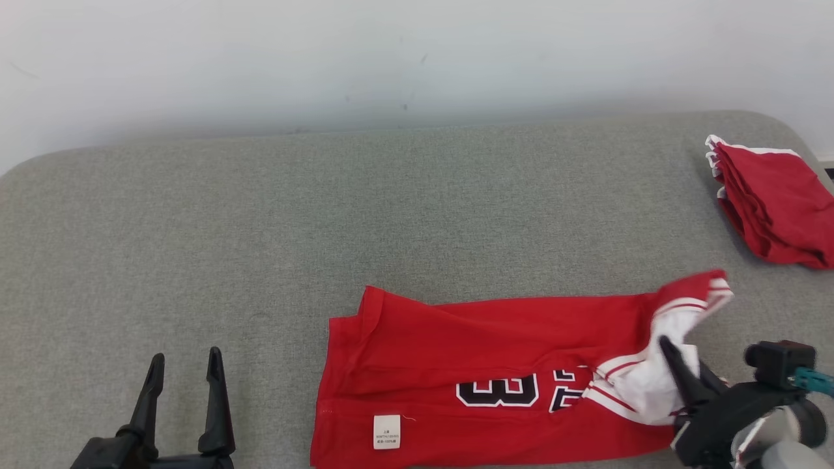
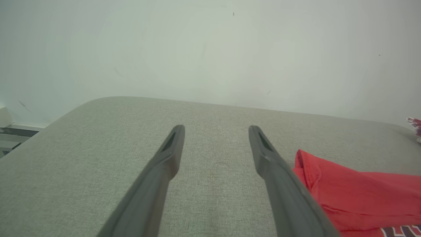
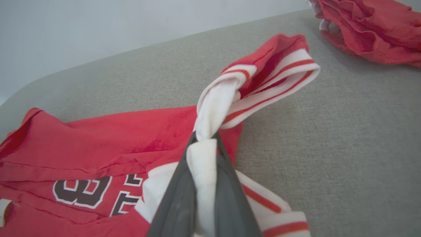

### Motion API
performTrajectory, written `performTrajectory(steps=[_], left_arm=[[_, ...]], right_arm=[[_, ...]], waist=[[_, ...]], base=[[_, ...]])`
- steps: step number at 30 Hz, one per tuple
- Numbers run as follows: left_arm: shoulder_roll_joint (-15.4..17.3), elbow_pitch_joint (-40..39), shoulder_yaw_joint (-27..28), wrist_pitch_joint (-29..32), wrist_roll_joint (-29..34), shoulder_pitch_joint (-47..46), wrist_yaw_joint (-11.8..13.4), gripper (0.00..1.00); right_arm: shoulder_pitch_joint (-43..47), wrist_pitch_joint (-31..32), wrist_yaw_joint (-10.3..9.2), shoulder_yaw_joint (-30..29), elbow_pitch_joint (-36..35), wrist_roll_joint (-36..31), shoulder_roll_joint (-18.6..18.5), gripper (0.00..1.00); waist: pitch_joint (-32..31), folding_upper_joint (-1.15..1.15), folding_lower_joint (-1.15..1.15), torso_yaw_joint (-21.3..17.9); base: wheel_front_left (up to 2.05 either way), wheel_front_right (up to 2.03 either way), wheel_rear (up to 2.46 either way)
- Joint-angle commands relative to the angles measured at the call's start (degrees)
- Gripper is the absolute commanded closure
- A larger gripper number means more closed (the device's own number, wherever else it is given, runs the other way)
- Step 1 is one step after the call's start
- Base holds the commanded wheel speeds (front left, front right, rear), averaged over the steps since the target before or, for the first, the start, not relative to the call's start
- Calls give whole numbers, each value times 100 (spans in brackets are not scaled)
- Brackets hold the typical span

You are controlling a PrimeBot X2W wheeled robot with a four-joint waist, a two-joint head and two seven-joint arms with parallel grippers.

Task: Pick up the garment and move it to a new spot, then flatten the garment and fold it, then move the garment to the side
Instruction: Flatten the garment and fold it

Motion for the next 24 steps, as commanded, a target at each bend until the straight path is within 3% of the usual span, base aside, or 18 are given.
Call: performTrajectory(steps=[1, 11, 19, 24], left_arm=[[0, -9, 16, -9, -22, 97, 22, 0], [0, 13, -54, -9, -65, -3, 39, 0], [-1, 53, -123, -9, -107, 6, 55, 0], [0, 92, -201, -9, -154, -30, 81, 0]], right_arm=[[108, 67, -17, 64, -344, -78, 92, 100], [397, 671, -17, 377, -1966, -542, 857, 100], [103, 818, -17, 772, -1849, -803, 1882, 100], [-128, 733, -17, 905, -1503, -814, 2212, 100]], waist=[[-20, 0, 0, -31], [-20, 0, 0, 158], [-46, 0, 0, 549], [-56, 0, 0, 728]], base=[[0, 0, 0], [0, 0, 0], [0, 0, 0], [0, 0, 0]])
